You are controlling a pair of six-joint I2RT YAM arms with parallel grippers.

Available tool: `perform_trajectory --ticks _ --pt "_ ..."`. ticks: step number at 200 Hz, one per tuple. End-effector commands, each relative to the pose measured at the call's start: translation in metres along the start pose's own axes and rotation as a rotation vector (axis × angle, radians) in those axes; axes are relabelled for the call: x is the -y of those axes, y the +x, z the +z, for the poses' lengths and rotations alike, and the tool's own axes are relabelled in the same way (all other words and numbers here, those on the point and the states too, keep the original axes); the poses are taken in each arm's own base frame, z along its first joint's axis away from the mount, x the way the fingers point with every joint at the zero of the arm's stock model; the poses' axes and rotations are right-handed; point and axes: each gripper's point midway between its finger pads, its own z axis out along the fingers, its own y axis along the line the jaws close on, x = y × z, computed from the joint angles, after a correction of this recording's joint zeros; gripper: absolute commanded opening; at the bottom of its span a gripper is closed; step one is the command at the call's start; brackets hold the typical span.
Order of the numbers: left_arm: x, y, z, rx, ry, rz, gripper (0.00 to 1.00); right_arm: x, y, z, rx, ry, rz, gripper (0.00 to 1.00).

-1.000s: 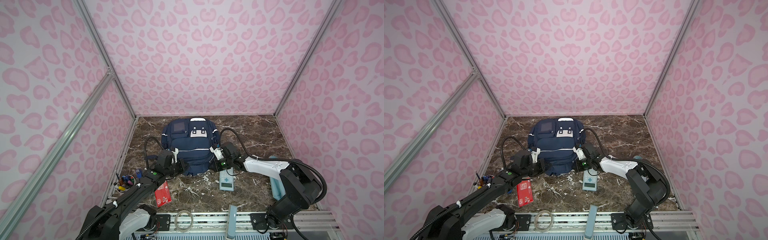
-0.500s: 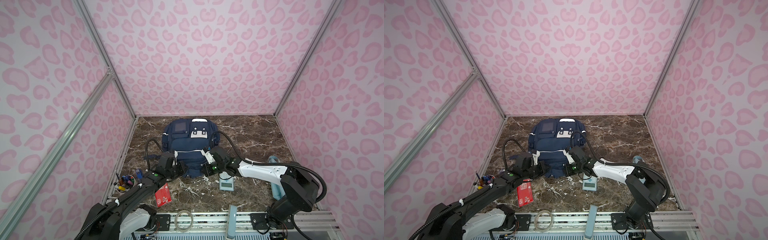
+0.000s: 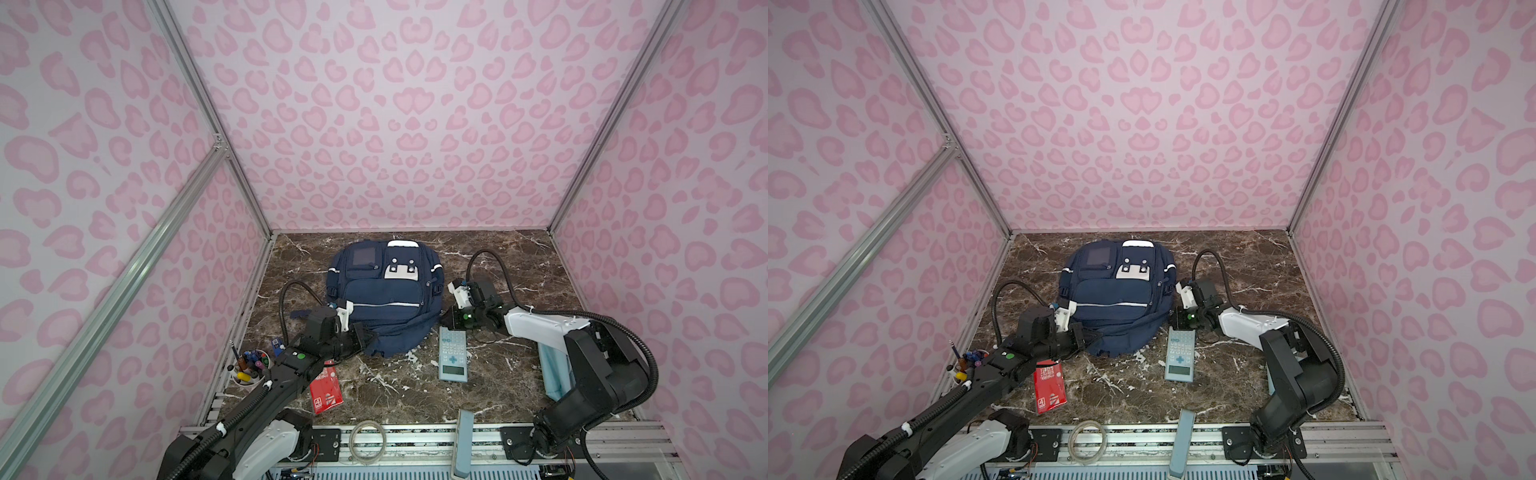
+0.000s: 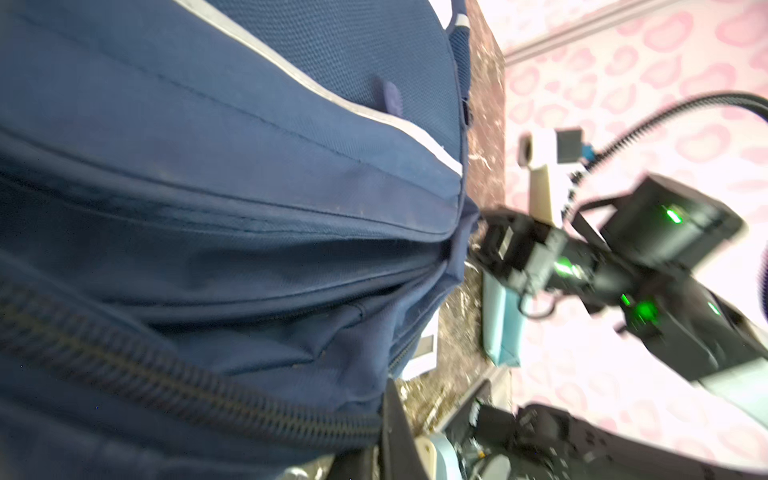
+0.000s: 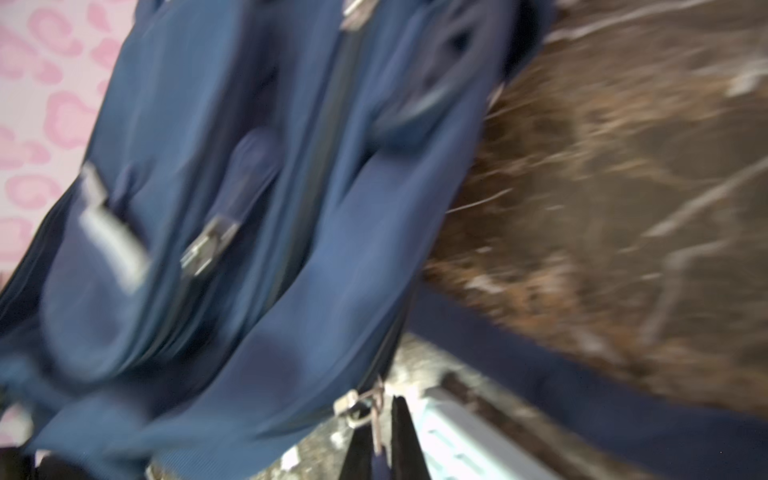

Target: Pack the student bag

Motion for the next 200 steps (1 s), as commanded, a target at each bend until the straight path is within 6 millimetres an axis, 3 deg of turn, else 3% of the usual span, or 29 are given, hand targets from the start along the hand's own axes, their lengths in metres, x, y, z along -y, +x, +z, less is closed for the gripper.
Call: perform_trajectory --ticks 1,21,56,76,117,141,162,200 --pt "0.009 0.003 -0.010 -0.021 0.011 0.046 0.03 0.028 -0.022 -0.005 0.055 0.079 0.002 0.00" --pt "0.012 0.005 -0.013 -0.045 0.005 0.084 0.03 0.031 -0.034 -0.007 0.083 0.085 -0.016 0.00" --pt "0.016 0.004 -0.016 -0.065 0.023 0.120 0.03 0.073 -0.053 -0.013 0.122 0.158 0.061 0.00" --pt "0.015 0.007 -0.016 -0.077 0.029 0.127 0.03 0.084 -0.060 -0.012 0.131 0.166 0.080 0.00" --pt "0.007 0.012 -0.003 -0.102 0.051 0.092 0.03 0.066 -0.056 -0.001 0.114 0.123 0.035 0.08" --pt "0.001 0.009 -0.003 -0.081 0.013 0.094 0.03 0.064 -0.048 -0.005 0.100 0.137 0.030 0.35" --pt "0.001 0.007 -0.003 -0.077 0.009 0.097 0.03 0.066 -0.046 -0.016 0.124 0.185 0.025 0.42" --pt "-0.007 0.003 -0.002 -0.058 -0.036 0.100 0.03 0.050 -0.071 -0.038 0.183 0.254 -0.038 0.53"
